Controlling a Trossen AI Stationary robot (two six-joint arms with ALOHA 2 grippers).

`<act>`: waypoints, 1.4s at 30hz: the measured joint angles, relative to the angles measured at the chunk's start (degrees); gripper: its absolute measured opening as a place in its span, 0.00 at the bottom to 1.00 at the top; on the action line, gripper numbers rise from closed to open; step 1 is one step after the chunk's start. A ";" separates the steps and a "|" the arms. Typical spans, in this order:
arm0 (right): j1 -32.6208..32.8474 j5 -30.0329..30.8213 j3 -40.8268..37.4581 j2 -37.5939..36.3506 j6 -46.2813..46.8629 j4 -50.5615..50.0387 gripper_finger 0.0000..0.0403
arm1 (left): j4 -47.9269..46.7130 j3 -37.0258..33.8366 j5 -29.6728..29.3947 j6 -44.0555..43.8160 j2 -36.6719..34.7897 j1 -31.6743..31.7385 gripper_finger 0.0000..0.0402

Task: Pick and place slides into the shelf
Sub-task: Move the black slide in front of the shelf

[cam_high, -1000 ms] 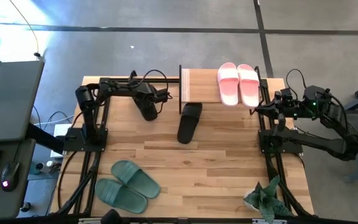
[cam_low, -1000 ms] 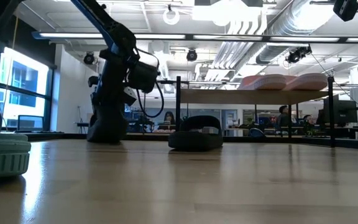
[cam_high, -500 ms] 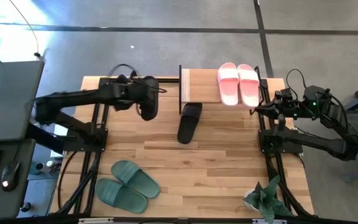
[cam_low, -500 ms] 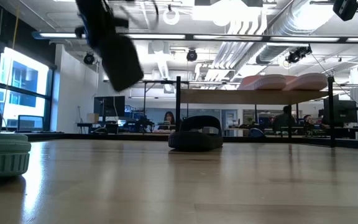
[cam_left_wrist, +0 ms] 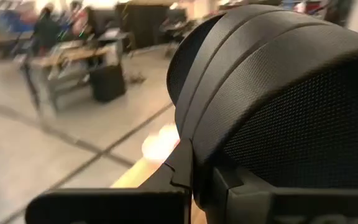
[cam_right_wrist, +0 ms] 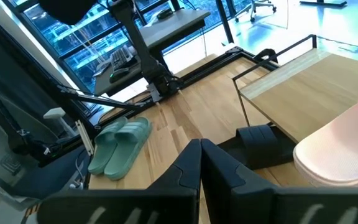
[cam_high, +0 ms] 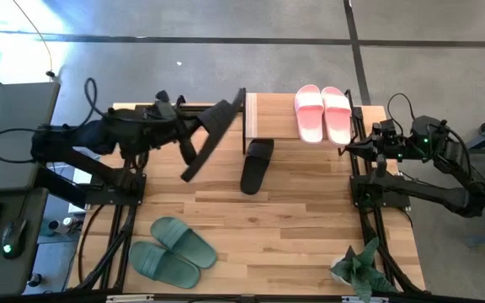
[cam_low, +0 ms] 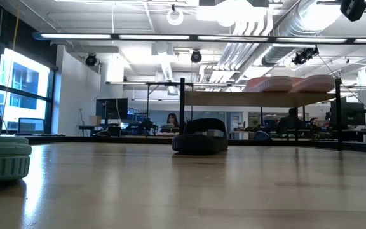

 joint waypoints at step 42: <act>-0.01 0.06 -0.02 -0.01 -1.18 -0.78 0.00 | -23.59 39.66 -13.66 10.98 74.41 0.53 0.00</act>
